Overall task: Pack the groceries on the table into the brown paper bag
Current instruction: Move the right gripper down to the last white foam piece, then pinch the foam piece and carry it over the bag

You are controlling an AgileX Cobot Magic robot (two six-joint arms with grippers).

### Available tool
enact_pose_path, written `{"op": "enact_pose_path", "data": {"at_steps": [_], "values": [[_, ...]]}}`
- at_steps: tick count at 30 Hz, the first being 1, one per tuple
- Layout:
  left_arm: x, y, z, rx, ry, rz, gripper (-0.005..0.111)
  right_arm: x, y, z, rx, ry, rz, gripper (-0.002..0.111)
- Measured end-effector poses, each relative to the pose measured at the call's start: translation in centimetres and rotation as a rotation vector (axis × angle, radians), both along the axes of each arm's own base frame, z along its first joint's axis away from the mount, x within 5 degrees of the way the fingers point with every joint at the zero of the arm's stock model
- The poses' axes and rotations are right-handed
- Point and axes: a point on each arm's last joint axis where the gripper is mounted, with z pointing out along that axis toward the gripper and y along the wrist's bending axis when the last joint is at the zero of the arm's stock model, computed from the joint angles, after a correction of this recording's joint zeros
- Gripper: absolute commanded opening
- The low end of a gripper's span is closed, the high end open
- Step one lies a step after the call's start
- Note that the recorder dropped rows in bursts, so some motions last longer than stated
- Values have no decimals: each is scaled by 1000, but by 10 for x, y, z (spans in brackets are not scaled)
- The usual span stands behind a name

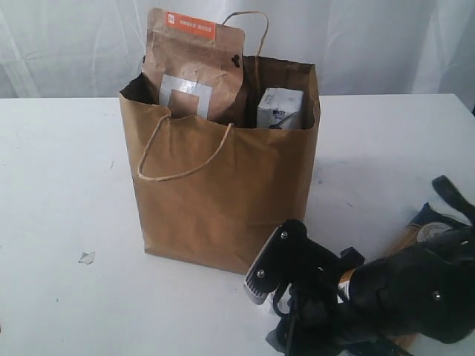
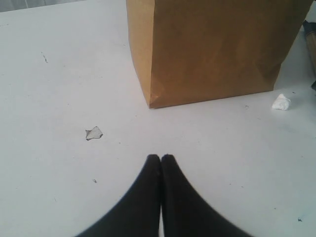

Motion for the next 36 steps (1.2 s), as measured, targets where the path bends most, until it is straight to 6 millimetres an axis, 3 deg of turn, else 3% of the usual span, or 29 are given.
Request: {"op": "enact_pose_path", "data": {"at_steps": [19,21,26,28,36], "values": [[0,0,0,0,0,0,0,26,25,-25,-44,-34,31,49],[0,0,0,0,0,0,0,28,25,-27,-43,-44,29,43],[0,0,0,0,0,0,0,29,26,-30,-46,-49,30,9],[0,0,0,0,0,0,0,29,27,-29,-49,-43,33,0],[0,0,0,0,0,0,0,22,24,-22,-29,38,-31,0]]}}
